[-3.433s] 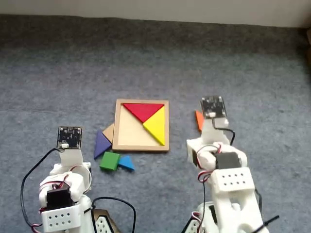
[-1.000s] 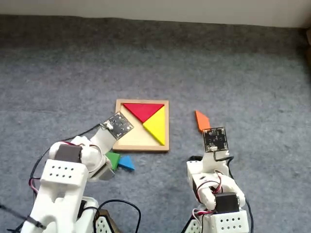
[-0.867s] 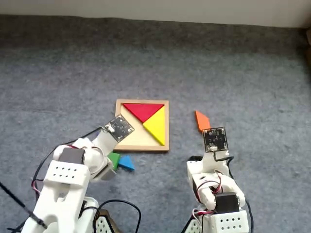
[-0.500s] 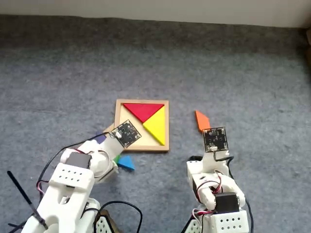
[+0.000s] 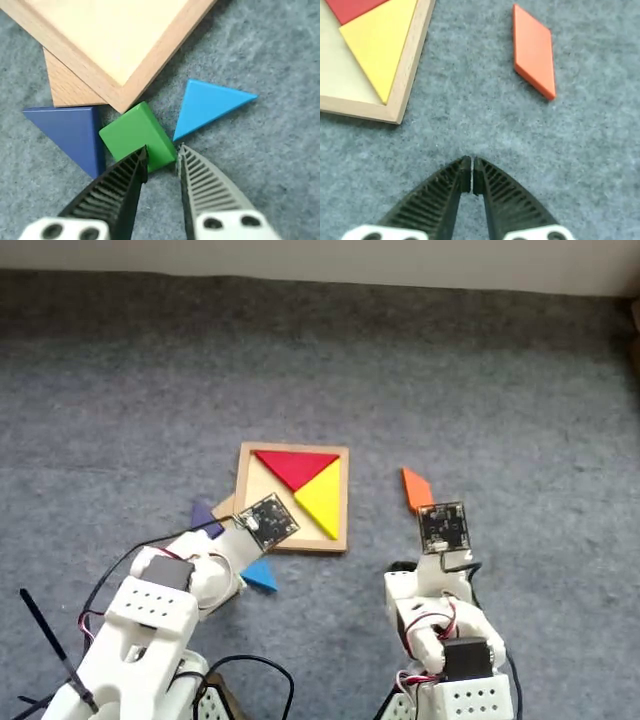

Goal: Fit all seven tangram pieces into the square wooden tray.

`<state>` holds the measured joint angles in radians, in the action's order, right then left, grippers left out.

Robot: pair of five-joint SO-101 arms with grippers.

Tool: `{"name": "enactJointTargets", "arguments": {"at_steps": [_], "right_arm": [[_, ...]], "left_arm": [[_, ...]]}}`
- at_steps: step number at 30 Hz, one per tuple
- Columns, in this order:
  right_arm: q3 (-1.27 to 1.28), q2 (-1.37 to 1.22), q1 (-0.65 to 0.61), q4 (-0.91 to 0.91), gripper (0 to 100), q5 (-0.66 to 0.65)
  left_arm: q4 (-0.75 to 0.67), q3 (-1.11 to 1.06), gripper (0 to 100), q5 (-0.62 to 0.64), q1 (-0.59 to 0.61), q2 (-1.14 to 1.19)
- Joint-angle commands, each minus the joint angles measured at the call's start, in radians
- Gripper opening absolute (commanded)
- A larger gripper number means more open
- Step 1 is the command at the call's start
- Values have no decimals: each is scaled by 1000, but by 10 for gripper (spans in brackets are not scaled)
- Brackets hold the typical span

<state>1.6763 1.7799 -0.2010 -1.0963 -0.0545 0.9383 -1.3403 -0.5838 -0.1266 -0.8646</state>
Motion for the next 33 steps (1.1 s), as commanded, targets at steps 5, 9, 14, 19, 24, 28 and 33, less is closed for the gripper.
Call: {"name": "enactJointTargets", "arguments": {"at_steps": [5, 9, 14, 19, 24, 28, 33], "right_arm": [[111, 15, 61, -5, 26, 5], [111, 15, 61, -5, 26, 5], [111, 15, 61, -5, 26, 5], [111, 15, 61, -5, 26, 5], [111, 15, 61, -5, 26, 5], [111, 15, 61, -5, 26, 5], [111, 15, 61, -5, 26, 5]], "left_arm": [[74, 148, 77, 12, 30, -5], [84, 222, 79, 86, 102, -5], [89, 223, 135, 167, 119, 1], [81, 182, 248, 281, 145, 4], [87, 176, 242, 284, 150, 5], [87, 179, 242, 284, 150, 7], [81, 228, 239, 284, 154, 160]]}}
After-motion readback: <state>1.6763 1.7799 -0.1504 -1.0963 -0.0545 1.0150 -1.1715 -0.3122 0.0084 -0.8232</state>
